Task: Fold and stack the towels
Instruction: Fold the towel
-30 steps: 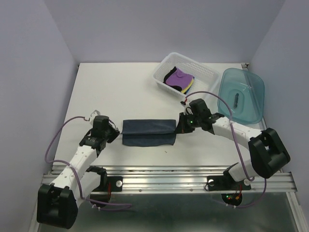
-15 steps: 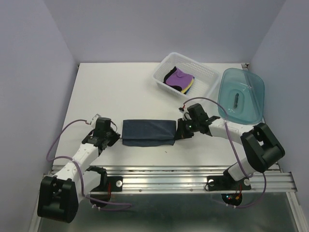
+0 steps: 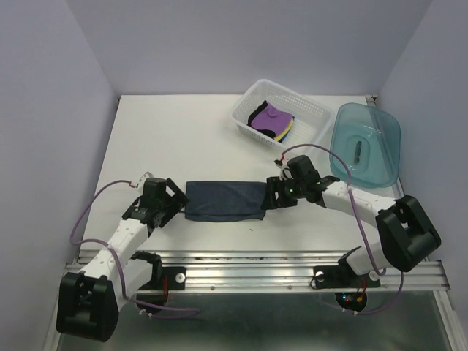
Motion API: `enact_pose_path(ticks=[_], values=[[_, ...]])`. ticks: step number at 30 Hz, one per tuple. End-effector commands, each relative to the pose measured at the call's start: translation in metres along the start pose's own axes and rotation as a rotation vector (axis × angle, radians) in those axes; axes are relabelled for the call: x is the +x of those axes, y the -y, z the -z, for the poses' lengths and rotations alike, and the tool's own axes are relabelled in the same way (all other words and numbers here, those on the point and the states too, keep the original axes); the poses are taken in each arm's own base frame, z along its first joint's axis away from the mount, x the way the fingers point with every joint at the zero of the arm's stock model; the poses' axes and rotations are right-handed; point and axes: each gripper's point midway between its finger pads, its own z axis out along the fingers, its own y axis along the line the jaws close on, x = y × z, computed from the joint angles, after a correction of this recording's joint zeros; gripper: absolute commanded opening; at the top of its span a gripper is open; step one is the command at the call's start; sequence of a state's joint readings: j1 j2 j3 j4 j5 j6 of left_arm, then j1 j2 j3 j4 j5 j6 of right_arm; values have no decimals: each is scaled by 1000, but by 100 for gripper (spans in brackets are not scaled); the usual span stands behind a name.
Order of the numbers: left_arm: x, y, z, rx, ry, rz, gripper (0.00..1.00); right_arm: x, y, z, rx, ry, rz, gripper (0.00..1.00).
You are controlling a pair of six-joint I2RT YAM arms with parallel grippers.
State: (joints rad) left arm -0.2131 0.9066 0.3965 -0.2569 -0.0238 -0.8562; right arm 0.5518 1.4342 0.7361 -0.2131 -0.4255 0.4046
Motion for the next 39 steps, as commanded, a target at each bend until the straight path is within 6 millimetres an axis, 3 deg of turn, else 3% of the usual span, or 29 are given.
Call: enact_pose_path(ticks=[1, 6, 13, 19, 24, 32, 36, 39], values=[[-23, 30, 5, 98, 58, -52, 99, -20, 7, 6, 90, 75, 24, 66], [-24, 37, -12, 75, 17, -119, 96, -31, 7, -4, 94, 83, -8, 63], [-24, 44, -36, 69, -22, -166, 72, -31, 10, -21, 84, 61, -44, 59], [-8, 37, -51, 55, -93, -199, 49, -23, 17, -34, 98, 36, -98, 53], [3, 35, -58, 68, -131, -208, 30, -19, 23, -38, 124, 21, -124, 42], [10, 39, -58, 91, -147, -220, 19, -17, 32, -42, 176, 22, -170, 20], [12, 38, -56, 92, -153, -222, 14, -28, 34, -35, 209, 77, -171, 4], [15, 41, -54, 105, -160, -215, 12, -38, 31, -26, 222, 112, -155, 1]])
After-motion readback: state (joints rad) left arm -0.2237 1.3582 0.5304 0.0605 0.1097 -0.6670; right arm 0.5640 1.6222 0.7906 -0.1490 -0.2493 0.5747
